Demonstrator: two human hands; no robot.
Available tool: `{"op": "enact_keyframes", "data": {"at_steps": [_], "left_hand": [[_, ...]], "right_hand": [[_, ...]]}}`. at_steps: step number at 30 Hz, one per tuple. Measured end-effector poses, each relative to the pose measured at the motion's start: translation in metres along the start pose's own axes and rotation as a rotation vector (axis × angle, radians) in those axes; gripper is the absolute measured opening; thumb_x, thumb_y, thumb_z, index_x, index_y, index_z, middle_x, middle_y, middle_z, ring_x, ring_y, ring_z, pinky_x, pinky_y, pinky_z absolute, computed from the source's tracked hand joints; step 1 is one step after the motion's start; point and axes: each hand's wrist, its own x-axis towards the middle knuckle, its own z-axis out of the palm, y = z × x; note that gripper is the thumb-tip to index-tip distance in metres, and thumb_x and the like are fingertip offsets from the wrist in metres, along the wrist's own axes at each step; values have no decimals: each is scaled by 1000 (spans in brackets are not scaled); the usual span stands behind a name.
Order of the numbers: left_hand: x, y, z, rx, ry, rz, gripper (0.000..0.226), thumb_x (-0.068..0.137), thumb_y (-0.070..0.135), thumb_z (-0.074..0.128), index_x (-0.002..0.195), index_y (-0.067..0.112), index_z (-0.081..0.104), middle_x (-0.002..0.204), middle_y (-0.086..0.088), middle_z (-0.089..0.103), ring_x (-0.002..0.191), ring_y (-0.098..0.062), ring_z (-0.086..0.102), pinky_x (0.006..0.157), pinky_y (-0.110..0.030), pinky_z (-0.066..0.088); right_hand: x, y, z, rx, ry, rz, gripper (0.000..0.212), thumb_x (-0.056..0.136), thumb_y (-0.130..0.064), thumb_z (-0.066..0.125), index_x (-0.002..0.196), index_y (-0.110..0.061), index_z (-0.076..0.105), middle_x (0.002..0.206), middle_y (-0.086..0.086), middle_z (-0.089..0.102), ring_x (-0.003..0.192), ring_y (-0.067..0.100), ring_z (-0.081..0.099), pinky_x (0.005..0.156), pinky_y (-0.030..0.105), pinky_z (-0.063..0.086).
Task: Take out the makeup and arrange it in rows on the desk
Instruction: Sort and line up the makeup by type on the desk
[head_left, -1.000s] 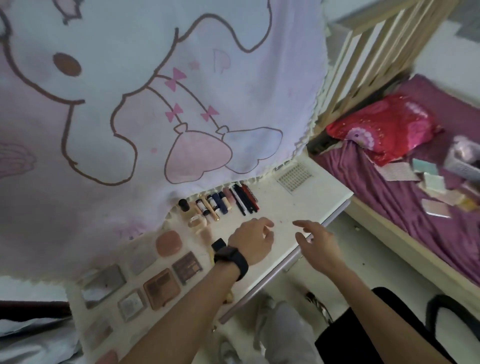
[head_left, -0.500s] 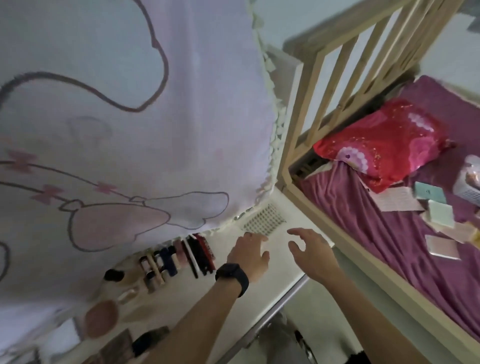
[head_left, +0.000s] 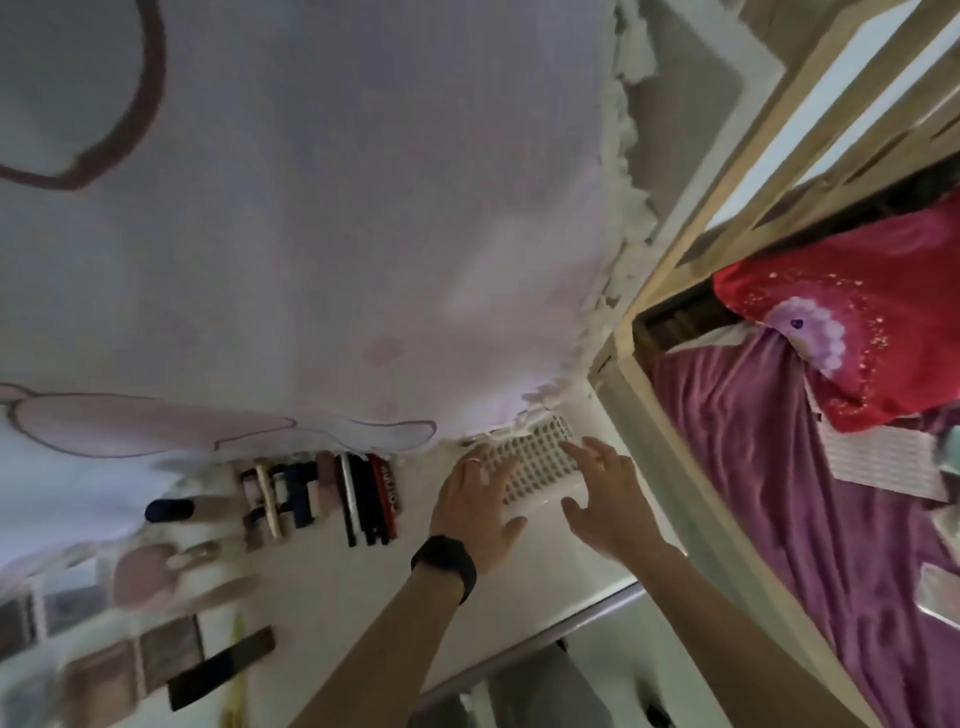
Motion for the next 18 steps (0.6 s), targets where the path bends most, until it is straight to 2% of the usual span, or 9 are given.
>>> {"op": "enact_keyframes", "data": {"at_steps": [3, 5, 7, 9, 11, 14, 16, 18], "left_hand": [[3, -10, 9, 26, 24, 25, 83, 89, 56, 59, 155, 41, 11, 166, -4, -5, 152, -26, -4, 123, -40, 6], [4, -16, 16, 21, 72, 38, 82, 88, 59, 58, 155, 43, 13, 166, -4, -4, 151, -27, -5, 122, -41, 1], [8, -23, 26, -20, 155, 83, 77, 85, 60, 59, 152, 41, 27, 165, -6, 5, 150, -28, 2, 123, -44, 6], [12, -29, 35, -64, 245, 131, 70, 81, 61, 60, 145, 37, 41, 163, -8, 15, 148, -31, 12, 121, -47, 19], [14, -35, 46, -92, 311, 157, 68, 78, 63, 60, 139, 35, 48, 159, -9, 22, 145, -34, 19, 117, -47, 29], [19, -43, 55, -113, 361, 163, 69, 77, 70, 55, 138, 39, 46, 157, -8, 27, 143, -34, 25, 116, -47, 32], [24, -47, 59, -121, 387, 158, 71, 78, 75, 48, 141, 42, 41, 157, -3, 29, 143, -30, 28, 117, -48, 28], [27, -44, 62, -169, 450, 159, 73, 80, 75, 45, 142, 37, 43, 153, -2, 37, 142, -25, 31, 117, -47, 26]], "right_hand": [[5, 8, 7, -96, 30, -64, 79, 82, -32, 72, 150, -39, 32, 159, -2, 24, 137, 24, 29, 104, 37, 43], [7, 16, 13, -116, 76, -124, 80, 80, -38, 75, 150, -39, 35, 156, -2, 29, 135, 24, 34, 104, 38, 43], [8, 26, 19, -85, 157, -197, 76, 79, -46, 76, 147, -37, 43, 152, -1, 37, 131, 24, 40, 103, 37, 43], [12, 34, 25, -32, 239, -268, 68, 81, -54, 73, 142, -33, 52, 147, 2, 44, 126, 26, 47, 101, 37, 44], [15, 45, 32, -9, 299, -344, 64, 81, -57, 70, 138, -29, 59, 142, 4, 50, 119, 25, 53, 98, 38, 49], [17, 53, 37, 104, 362, -399, 62, 81, -57, 71, 135, -27, 62, 136, -3, 52, 114, 16, 55, 98, 36, 51], [15, 49, 41, 138, 404, -391, 61, 85, -66, 62, 135, -32, 59, 125, -13, 55, 109, 8, 53, 96, 31, 48], [16, 41, 44, 194, 422, -366, 59, 85, -69, 59, 135, -38, 55, 121, -20, 58, 107, 6, 55, 94, 35, 48]]}}
